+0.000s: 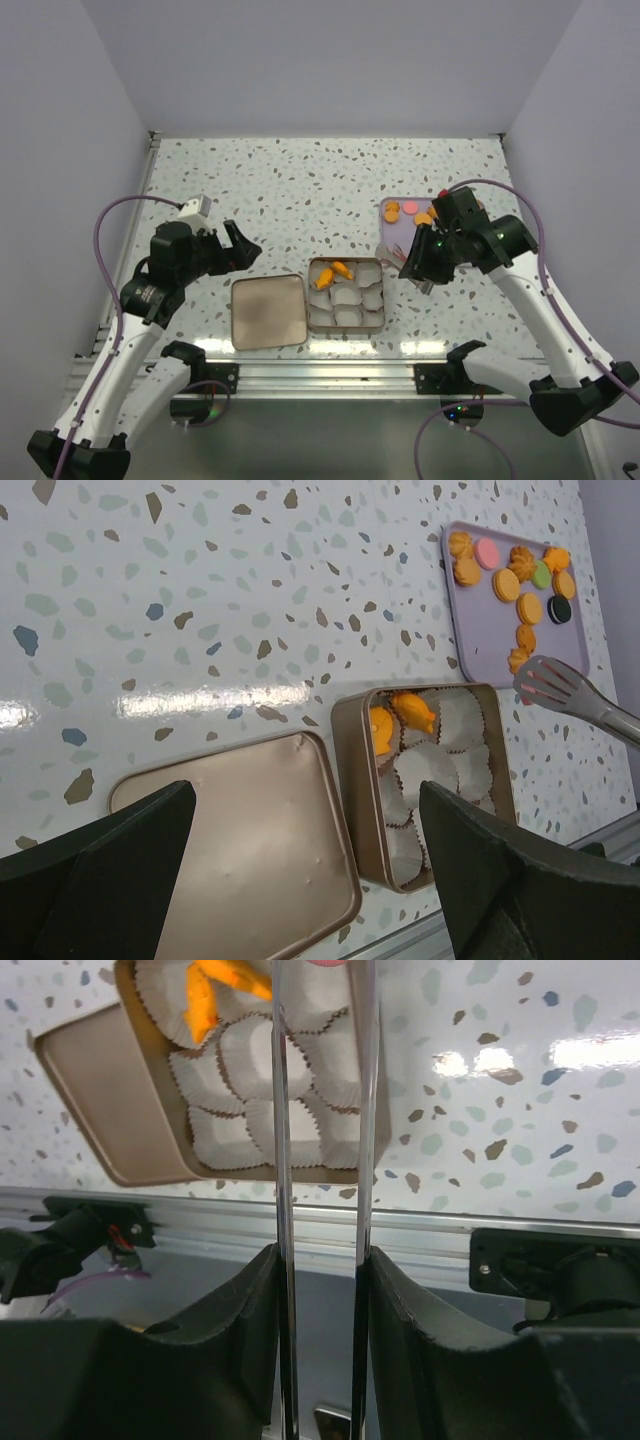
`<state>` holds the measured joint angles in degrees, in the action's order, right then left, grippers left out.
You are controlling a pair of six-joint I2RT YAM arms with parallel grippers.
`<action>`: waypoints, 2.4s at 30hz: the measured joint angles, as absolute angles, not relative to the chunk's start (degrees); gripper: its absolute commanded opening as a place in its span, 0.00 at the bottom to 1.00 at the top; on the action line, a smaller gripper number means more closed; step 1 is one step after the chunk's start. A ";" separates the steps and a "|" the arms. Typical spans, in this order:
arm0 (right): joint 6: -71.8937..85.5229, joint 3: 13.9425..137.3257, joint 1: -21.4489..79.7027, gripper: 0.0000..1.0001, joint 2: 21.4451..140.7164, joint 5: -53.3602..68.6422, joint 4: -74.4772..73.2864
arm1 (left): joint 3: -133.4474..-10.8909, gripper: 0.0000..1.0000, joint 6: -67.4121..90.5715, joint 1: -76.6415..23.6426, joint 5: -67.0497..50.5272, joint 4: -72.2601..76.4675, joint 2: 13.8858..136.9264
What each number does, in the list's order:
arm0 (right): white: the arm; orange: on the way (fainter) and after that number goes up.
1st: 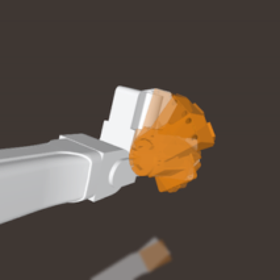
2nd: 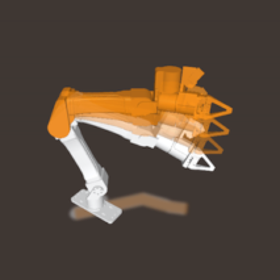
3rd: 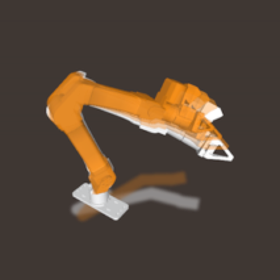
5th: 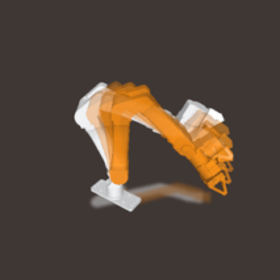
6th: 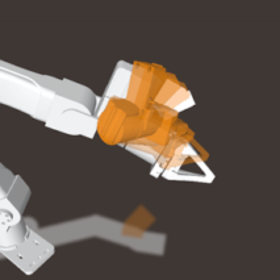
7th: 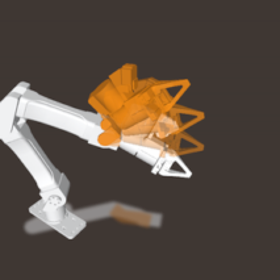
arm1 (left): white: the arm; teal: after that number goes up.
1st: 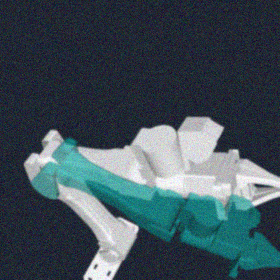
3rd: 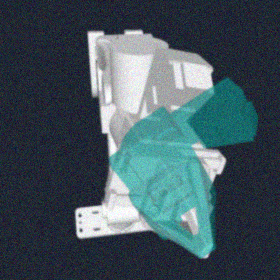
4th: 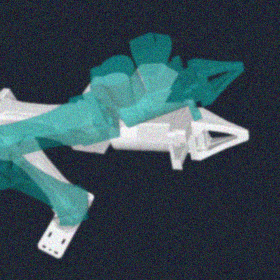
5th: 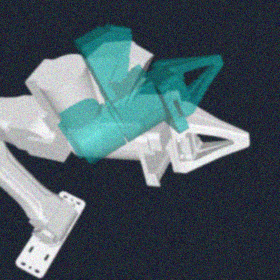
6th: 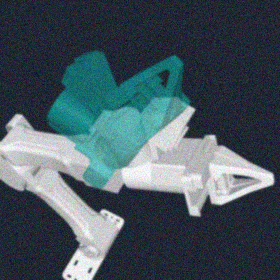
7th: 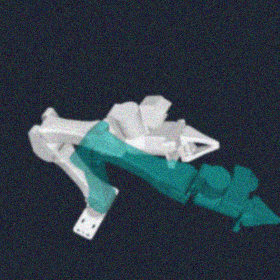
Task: Pack the cookies
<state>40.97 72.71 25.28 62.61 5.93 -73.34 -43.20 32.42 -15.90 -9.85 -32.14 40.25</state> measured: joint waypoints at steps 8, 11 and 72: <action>42.48 72.62 28.34 0.36 62.13 9.69 -70.37 | -42.24 1.00 32.49 -15.90 -10.00 -31.31 39.97; 42.72 71.90 28.73 0.37 62.11 10.11 -69.17 | -42.22 1.00 32.58 -15.90 -10.00 -31.29 39.46; 31.40 96.38 19.05 0.46 97.71 -3.60 -67.66 | -50.17 1.00 27.31 -15.90 -9.72 -30.44 52.88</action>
